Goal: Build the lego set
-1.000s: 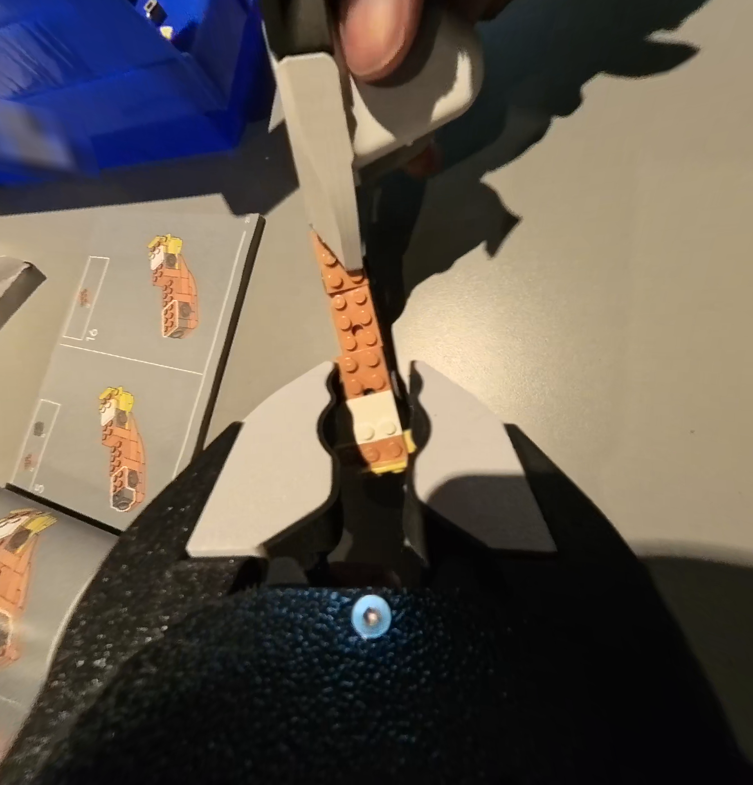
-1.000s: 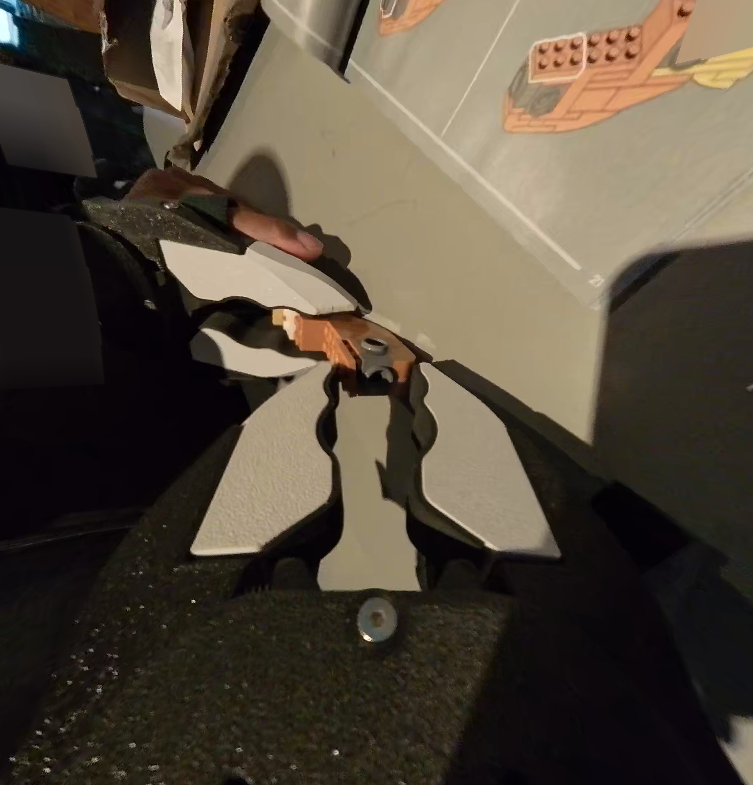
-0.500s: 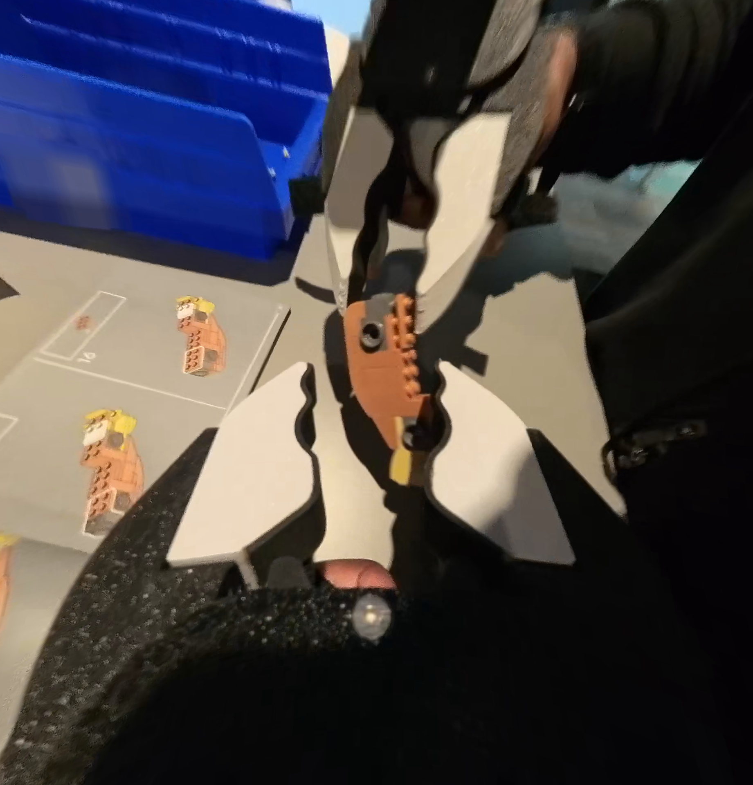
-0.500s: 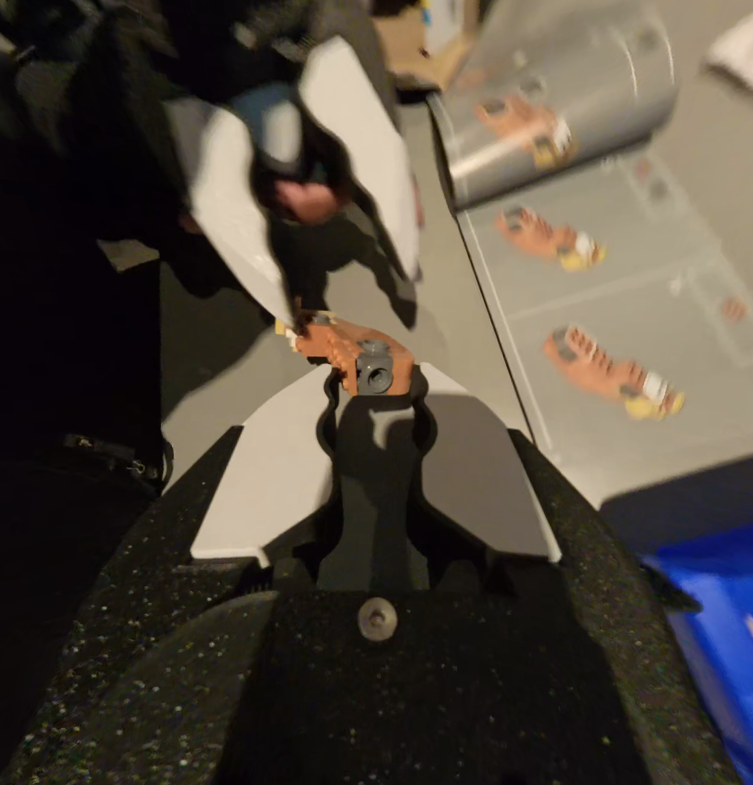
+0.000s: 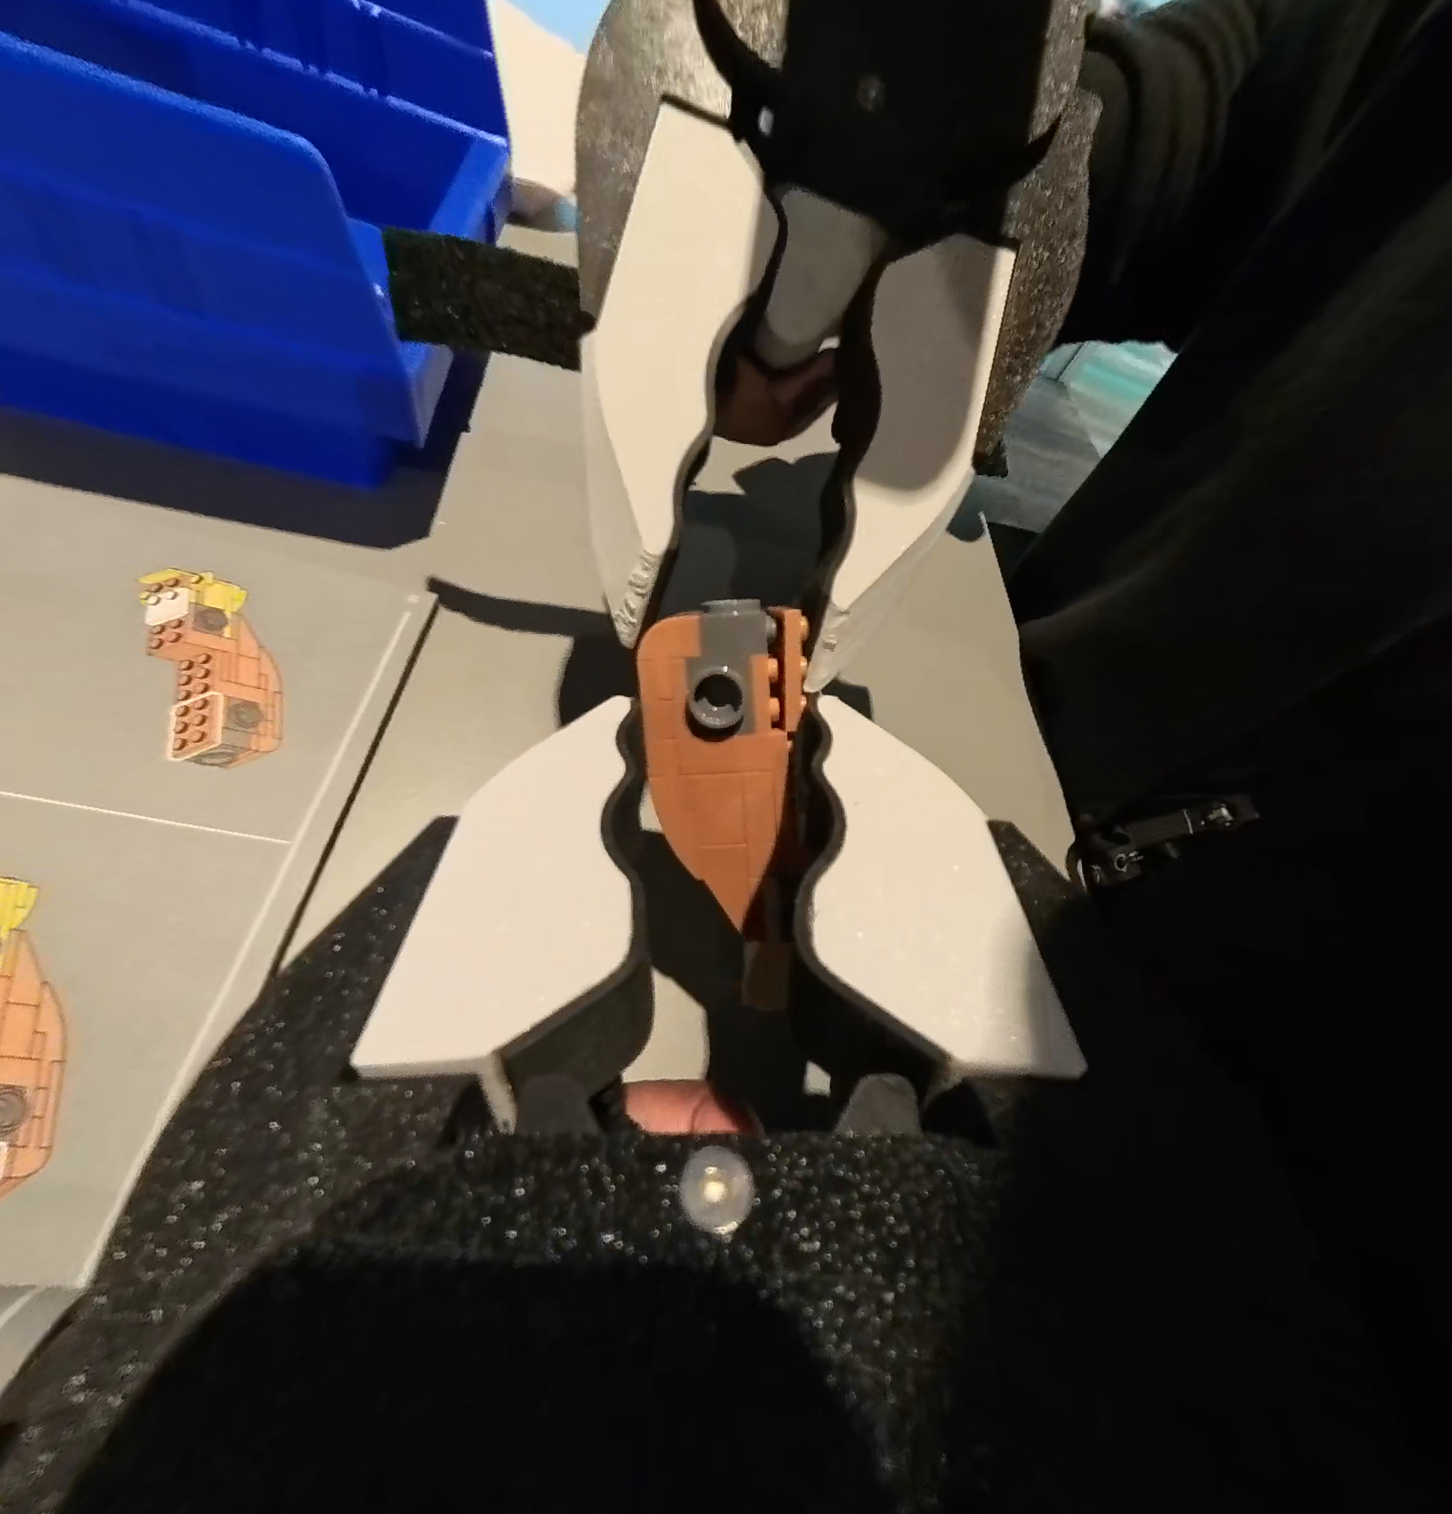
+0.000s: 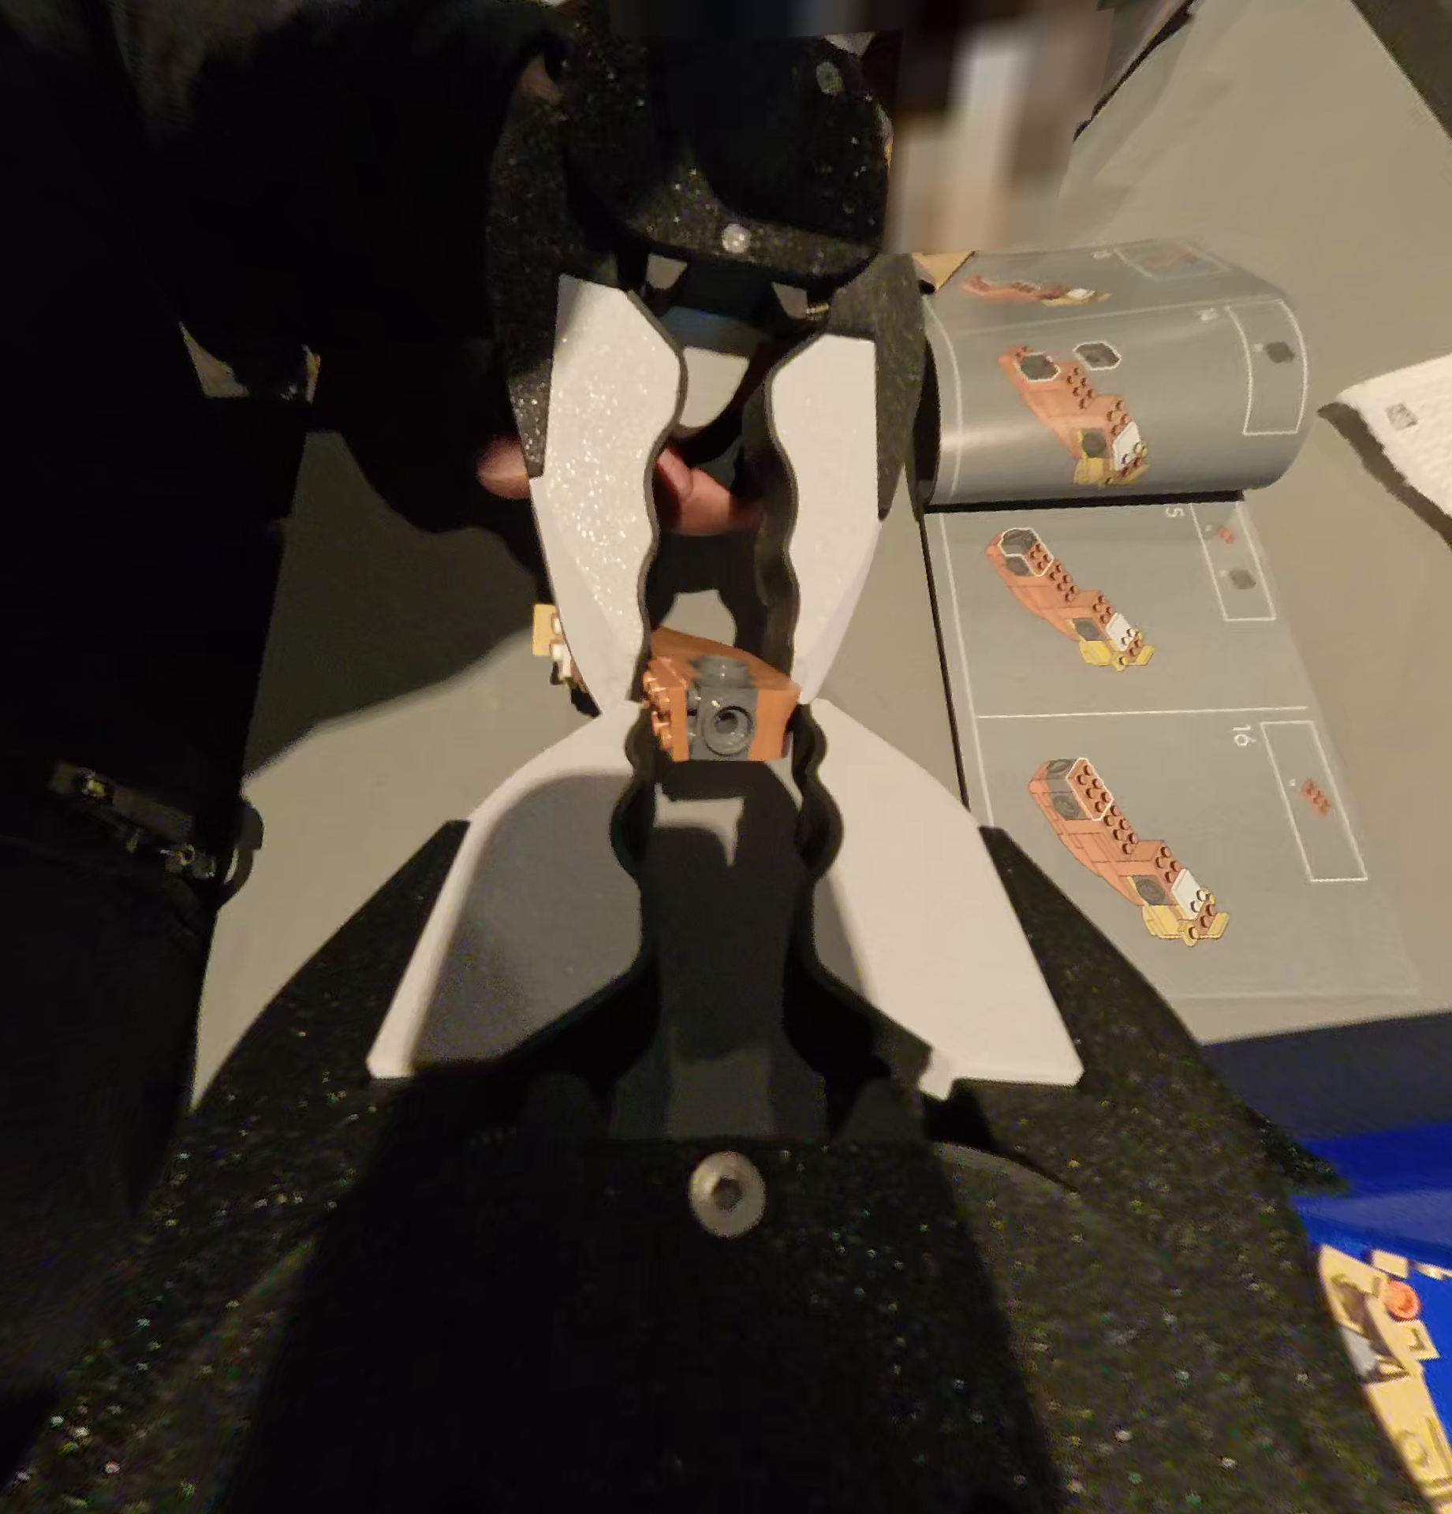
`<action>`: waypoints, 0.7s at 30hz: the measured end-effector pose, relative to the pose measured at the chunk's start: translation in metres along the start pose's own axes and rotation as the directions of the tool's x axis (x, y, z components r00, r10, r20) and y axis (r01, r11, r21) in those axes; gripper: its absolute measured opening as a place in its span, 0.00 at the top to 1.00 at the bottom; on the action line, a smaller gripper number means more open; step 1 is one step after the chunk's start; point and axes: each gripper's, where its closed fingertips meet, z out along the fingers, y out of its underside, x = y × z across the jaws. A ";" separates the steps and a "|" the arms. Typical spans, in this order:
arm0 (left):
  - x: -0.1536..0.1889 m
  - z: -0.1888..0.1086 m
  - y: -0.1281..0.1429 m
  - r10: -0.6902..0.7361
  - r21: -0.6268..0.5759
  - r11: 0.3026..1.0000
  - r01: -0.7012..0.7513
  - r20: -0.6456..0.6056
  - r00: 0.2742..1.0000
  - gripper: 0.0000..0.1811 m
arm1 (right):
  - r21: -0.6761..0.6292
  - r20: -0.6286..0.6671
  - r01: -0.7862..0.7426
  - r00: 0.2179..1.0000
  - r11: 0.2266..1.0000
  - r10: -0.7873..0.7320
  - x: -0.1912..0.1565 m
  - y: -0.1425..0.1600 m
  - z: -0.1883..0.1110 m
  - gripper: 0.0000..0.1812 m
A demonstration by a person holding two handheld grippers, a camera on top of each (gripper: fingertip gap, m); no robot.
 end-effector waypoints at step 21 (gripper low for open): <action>0.008 0.002 0.003 0.108 0.082 0.991 -0.107 -0.017 0.994 0.82 | 0.053 0.007 0.071 0.997 0.996 -0.072 -0.012 -0.001 0.001 0.82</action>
